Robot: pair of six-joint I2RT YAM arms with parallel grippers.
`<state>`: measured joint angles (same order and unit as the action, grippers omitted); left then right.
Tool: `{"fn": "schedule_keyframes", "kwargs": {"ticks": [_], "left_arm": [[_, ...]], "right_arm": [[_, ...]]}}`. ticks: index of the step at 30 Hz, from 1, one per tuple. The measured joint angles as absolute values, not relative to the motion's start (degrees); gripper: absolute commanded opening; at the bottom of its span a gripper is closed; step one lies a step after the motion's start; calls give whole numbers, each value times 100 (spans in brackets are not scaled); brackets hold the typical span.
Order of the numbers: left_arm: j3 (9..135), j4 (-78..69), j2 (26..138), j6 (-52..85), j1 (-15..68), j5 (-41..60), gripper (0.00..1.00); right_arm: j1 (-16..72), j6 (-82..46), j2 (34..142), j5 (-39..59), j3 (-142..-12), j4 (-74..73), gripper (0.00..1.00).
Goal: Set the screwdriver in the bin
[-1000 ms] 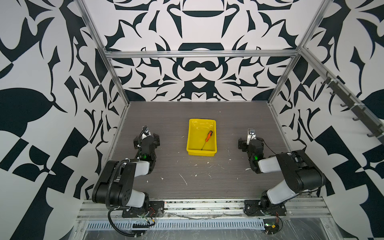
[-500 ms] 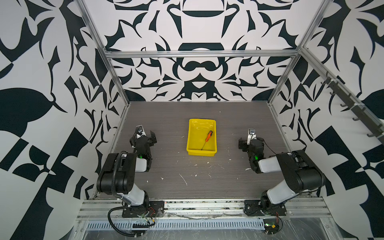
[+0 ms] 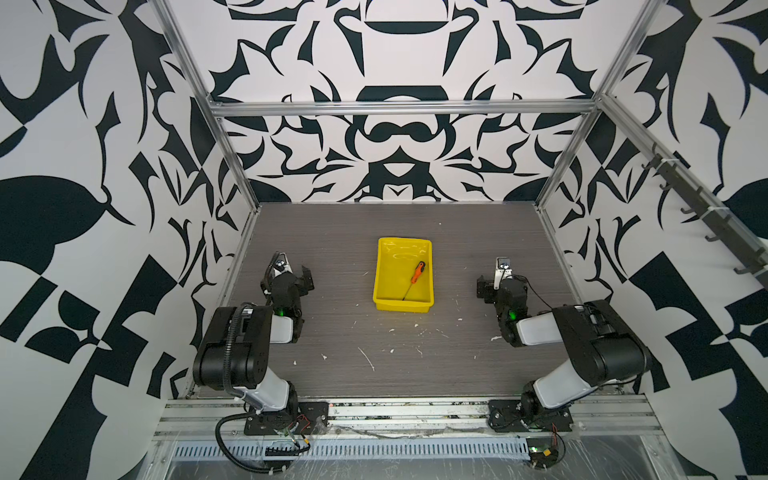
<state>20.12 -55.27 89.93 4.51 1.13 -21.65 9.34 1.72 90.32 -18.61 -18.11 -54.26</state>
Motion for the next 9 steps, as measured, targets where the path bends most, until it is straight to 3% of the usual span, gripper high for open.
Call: {"fn": "schedule_keyframes", "kwargs": {"ticks": [9], "left_arm": [[2012,-5500,8993,451,113,-2161,100]], "right_arm": [[904,167,9032,-1820,-1809,-5454,100]]}}
